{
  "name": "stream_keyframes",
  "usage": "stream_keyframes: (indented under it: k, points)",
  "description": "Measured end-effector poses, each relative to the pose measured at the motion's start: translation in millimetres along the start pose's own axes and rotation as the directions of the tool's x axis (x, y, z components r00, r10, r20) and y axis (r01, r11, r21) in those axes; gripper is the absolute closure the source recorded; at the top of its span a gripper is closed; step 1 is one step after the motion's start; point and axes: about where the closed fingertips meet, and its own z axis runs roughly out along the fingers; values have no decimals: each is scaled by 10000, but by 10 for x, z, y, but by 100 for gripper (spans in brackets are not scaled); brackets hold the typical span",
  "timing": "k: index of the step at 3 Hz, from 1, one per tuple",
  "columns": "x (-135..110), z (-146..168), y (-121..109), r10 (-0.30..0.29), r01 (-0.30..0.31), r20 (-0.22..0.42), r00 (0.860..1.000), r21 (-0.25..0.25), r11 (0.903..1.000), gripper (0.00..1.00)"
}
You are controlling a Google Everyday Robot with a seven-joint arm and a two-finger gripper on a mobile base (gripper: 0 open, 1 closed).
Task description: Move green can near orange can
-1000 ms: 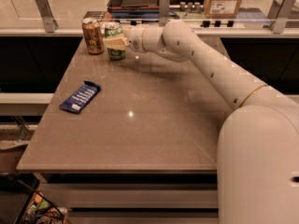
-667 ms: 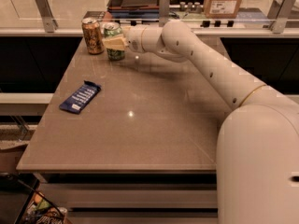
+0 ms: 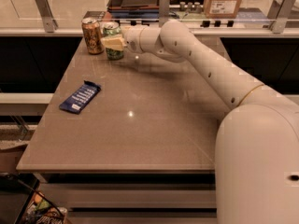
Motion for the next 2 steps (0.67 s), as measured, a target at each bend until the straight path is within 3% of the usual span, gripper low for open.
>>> stream_keyframes:
  k: [1, 2]
  points:
    - [2, 21, 19, 5, -5, 0, 10000, -37, 10000, 0]
    - [2, 22, 20, 6, -6, 0, 10000, -38, 10000, 0]
